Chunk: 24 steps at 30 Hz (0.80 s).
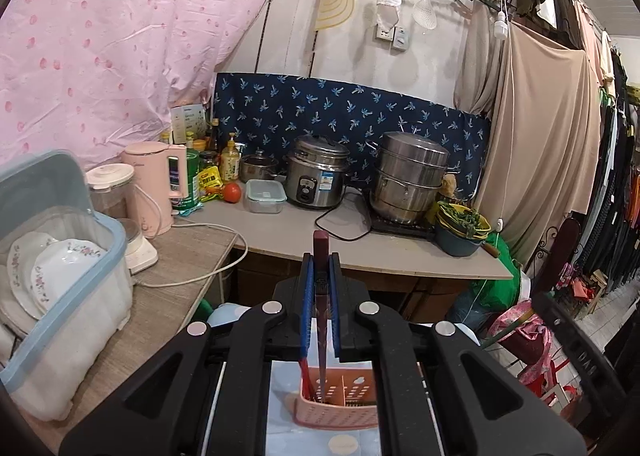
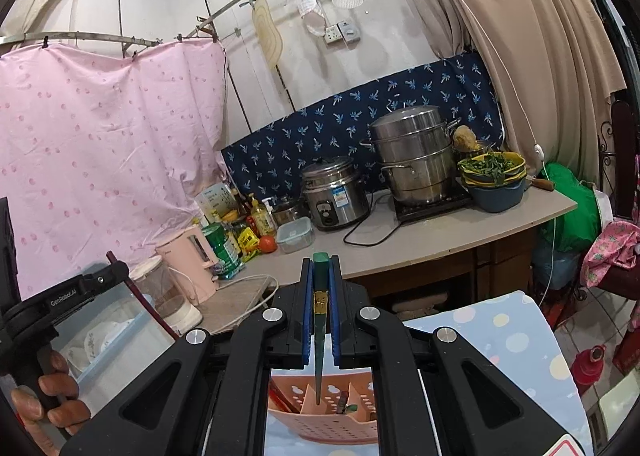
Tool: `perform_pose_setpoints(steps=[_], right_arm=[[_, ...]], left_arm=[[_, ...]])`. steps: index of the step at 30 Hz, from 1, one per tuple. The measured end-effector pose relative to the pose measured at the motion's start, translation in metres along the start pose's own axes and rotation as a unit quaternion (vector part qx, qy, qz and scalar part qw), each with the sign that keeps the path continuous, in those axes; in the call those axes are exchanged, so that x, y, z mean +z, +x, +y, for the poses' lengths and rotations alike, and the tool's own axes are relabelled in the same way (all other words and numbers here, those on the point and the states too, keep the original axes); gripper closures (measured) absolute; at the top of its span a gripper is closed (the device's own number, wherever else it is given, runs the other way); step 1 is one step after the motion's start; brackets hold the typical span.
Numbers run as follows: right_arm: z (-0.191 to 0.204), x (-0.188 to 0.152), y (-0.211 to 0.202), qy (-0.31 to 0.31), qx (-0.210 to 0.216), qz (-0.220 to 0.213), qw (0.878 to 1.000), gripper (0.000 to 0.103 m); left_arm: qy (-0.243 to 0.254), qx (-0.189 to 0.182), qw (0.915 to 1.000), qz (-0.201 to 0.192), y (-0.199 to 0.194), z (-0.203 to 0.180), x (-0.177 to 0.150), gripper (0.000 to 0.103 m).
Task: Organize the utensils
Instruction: 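Lower both chopsticks into the pink basket and open both tools, then withdraw both tools and move them over the last two chopsticks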
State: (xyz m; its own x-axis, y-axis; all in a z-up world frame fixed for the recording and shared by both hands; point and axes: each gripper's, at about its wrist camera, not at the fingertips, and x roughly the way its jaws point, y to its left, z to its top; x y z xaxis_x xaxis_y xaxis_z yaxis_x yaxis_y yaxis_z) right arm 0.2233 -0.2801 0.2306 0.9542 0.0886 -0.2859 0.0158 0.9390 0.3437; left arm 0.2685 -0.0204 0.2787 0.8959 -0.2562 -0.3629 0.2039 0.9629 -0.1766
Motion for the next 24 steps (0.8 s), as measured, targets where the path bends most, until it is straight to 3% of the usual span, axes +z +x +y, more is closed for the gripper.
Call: perform_pose_setpoints(steps=[11, 18, 23, 24], right_arm=[[-0.015, -0.035, 0.047, 0.001, -0.018, 0.063, 0.998, 0.096], [-0.015, -0.044, 0.052, -0.007, -0.019, 0.074, 0.997, 0.092], [-0.012, -0.043, 0.044, -0.006, -0.016, 0.064, 0.998, 0.080], [-0.012, -0.043, 0.041, -0.006, -0.014, 0.063, 0.998, 0.080]], left_arm=[[0.007, 0.000, 0.9974, 0.071, 0.064, -0.004, -0.047, 0.096], [0.003, 0.004, 0.9950, 0.100, 0.083, 0.001, -0.065, 0.095], [0.005, 0.018, 0.9958, 0.090, 0.076, 0.001, -0.067, 0.065], [0.004, 0.019, 0.9958, 0.089, 0.073, 0.001, -0.067, 0.063]])
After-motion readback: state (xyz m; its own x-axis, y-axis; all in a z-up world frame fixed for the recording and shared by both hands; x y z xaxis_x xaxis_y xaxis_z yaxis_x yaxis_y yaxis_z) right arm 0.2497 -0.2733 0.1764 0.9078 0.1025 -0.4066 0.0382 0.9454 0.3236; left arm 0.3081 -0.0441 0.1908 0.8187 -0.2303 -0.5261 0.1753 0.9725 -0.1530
